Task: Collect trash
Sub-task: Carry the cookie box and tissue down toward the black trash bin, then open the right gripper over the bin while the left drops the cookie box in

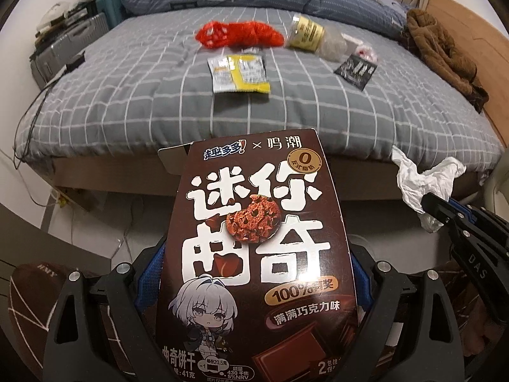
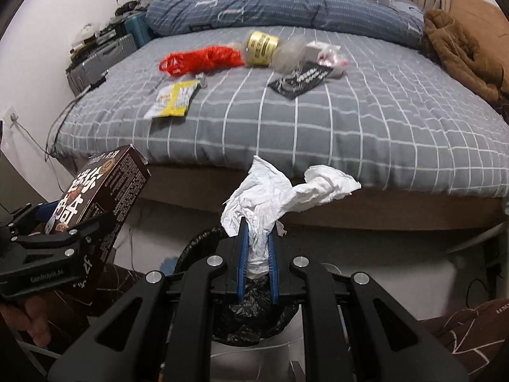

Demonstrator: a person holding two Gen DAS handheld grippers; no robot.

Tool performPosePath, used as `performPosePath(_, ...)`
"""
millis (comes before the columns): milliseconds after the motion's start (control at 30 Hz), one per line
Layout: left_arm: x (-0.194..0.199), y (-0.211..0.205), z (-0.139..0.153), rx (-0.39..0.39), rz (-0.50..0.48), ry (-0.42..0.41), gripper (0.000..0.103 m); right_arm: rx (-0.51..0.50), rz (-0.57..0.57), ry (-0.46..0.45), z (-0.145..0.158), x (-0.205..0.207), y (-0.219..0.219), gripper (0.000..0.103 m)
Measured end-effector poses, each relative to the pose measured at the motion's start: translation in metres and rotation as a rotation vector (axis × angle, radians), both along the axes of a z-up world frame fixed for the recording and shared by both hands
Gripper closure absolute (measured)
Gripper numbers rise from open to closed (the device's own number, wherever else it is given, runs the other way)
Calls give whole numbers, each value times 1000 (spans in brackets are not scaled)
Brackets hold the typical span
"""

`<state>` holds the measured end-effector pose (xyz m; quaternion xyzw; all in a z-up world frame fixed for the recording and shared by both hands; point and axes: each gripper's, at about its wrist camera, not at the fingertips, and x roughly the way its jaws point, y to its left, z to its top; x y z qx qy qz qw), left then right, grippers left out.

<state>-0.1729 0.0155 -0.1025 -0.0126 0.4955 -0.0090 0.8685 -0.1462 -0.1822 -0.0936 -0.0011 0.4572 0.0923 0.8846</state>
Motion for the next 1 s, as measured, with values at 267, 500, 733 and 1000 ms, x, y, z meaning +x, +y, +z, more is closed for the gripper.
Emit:
performPosePath(267, 8, 3, -31, -19, 0, 46, 14, -25, 7, 57, -28, 7, 8, 92)
performPosePath(500, 20, 7, -63, -25, 4, 104, 14, 2, 10, 134, -59, 16, 12, 91)
performPosePath(733, 35, 9, -92, -30, 10, 163, 14, -14, 26, 219, -96, 28, 22, 91)
performPosePath(1000, 48, 12, -115, -17, 21, 207, 14, -20, 49, 281, -126, 42, 34, 91)
